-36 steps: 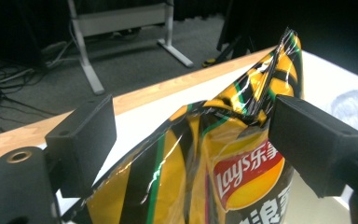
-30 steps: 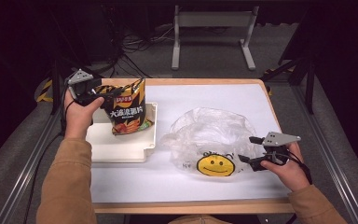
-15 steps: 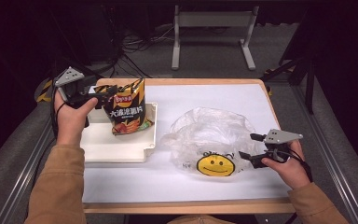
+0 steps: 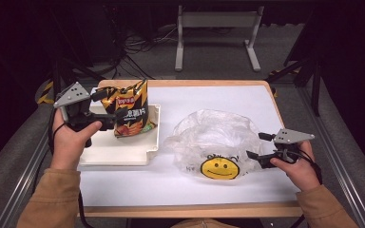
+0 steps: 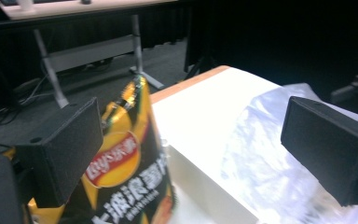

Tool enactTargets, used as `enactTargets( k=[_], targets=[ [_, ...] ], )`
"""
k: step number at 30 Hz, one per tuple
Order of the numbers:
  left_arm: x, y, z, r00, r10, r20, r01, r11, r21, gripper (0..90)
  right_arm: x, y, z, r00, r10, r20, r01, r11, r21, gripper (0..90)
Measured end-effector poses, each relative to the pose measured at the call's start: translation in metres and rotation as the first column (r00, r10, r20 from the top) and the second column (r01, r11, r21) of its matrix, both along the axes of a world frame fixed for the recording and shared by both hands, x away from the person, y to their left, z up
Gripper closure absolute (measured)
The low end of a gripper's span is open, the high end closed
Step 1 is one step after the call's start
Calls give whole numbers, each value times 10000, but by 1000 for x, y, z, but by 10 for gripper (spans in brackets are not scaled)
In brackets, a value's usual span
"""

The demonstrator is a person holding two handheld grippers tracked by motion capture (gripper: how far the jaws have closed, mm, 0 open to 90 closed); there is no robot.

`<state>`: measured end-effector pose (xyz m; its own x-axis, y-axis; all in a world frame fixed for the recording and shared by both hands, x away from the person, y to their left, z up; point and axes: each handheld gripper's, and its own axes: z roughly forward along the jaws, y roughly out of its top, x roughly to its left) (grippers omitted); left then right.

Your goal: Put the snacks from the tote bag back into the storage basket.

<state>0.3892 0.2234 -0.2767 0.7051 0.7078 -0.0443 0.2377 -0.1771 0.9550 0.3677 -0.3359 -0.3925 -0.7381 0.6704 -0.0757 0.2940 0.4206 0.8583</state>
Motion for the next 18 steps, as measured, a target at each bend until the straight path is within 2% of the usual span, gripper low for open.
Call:
enactTargets(
  k=[2,5,8,10,13,18],
  targets=[
    [-9,0,-5,9999,-129,-37,129,9999,-16,63,0,-1,0,10000,7,-50,-7,10000,8,160],
    [-14,1,-9,9999,-109,-7,109,9999,81,72,0,-1,0,10000,2,-69,-2,10000,18,159],
    [-21,6,-20,9995,-182,-260,179,9998,-120,80,0,-1,0,9999,32,-105,-32,10000,29,160],
    [-26,9,-26,9995,-163,-254,163,9999,-27,83,0,-1,0,10000,31,-84,-30,10000,31,160],
    [-32,13,-34,9993,-159,-353,155,9998,-120,83,0,-1,0,9999,32,-99,-31,9999,98,160],
    [-46,17,-51,9992,92,-400,-83,9997,231,84,-2,-3,3,10000,23,-70,-21,9996,279,160]
  ],
)
